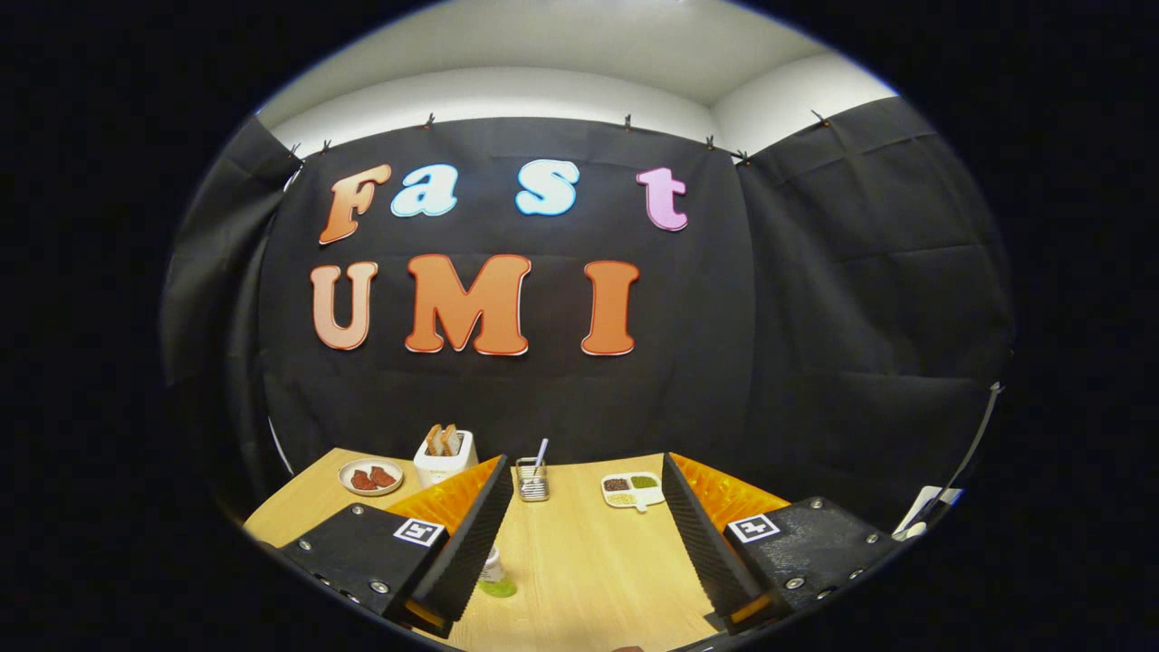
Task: Take the bottle from table, then pour the juice into the cup, finally place the bottle on the coaster
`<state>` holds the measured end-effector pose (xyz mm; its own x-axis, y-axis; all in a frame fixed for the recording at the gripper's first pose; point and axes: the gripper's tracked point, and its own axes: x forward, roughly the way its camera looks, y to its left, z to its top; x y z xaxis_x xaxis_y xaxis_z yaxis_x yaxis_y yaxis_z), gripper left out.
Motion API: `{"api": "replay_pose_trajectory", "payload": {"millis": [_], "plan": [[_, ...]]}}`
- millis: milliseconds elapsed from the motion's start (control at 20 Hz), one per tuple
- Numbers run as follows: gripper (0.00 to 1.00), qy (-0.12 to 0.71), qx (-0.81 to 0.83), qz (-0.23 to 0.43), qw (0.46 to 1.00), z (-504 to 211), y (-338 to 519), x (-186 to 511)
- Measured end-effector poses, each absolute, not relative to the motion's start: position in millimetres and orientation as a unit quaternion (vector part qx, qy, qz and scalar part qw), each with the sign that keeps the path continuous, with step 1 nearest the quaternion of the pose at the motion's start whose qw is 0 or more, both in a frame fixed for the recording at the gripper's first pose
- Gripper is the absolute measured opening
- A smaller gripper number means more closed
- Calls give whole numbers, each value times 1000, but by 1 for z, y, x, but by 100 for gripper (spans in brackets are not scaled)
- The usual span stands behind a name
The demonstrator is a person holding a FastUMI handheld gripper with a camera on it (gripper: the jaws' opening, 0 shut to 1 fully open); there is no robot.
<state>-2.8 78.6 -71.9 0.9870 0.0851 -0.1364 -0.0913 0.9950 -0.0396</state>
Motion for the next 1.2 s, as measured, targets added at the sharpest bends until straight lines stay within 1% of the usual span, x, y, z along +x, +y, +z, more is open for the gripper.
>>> {"api": "replay_pose_trajectory", "payload": {"millis": [350,650,950,1200], "plan": [[98,130,-47,106,985,-161,138,5],[98,185,-53,135,972,-245,173,13],[98,226,-64,153,960,-315,197,23],[99,261,-57,143,953,-364,200,43]]}}
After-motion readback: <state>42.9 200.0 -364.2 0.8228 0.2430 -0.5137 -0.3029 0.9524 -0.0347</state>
